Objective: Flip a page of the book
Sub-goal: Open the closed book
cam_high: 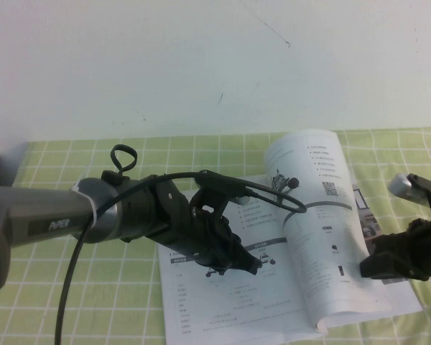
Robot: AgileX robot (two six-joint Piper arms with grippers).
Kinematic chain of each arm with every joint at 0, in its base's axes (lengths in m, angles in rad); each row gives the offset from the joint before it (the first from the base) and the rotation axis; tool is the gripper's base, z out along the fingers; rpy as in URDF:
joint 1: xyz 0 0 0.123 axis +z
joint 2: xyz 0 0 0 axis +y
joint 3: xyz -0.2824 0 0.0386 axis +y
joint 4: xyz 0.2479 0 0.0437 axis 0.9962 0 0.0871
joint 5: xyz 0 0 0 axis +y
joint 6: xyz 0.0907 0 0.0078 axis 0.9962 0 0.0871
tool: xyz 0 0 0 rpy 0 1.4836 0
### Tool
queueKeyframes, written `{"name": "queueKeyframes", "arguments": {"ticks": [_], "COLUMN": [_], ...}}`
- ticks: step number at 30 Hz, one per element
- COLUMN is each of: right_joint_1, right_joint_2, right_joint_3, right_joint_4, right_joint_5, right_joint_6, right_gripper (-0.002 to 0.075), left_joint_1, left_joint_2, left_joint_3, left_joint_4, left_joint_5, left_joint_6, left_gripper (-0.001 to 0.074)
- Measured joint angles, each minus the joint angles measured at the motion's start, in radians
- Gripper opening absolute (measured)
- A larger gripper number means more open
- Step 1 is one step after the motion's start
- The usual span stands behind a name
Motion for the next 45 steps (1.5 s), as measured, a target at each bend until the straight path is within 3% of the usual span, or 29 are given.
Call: {"name": "queueKeyframes", "arguments": {"ticks": [12, 27, 33, 38, 45], "right_joint_1": [0.0, 0.048, 0.059, 0.024, -0.001], "right_joint_2": [0.0, 0.0, 0.0, -0.052, -0.249], "right_joint_3": [0.0, 0.0, 0.0, 0.0, 0.002], "right_joint_4": [0.237, 0.356, 0.361, 0.211, -0.287], "right_joint_5": [0.131, 0.23, 0.235, 0.194, 0.124], "right_joint_6": [-0.241, -0.37, -0.383, -0.307, 0.036], "right_gripper": [0.0156, 0.0156, 0.0142, 0.0067, 0.0003], "left_joint_1": [0.0, -0.002, -0.002, -0.002, -0.046], "left_joint_2": [-0.004, -0.287, -0.301, -0.236, -0.101], "left_joint_3": [-0.002, 0.008, 0.008, 0.01, -0.008], "left_joint_4": [0.002, 0.094, 0.113, 0.121, -0.042], "left_joint_5": [0.0, -0.034, -0.006, 0.012, -0.036], "left_joint_6": [0.001, 0.001, 0.001, 0.002, 0.108], "left_gripper": [-0.0004, -0.0004, -0.0004, -0.0004, -0.0004]}}
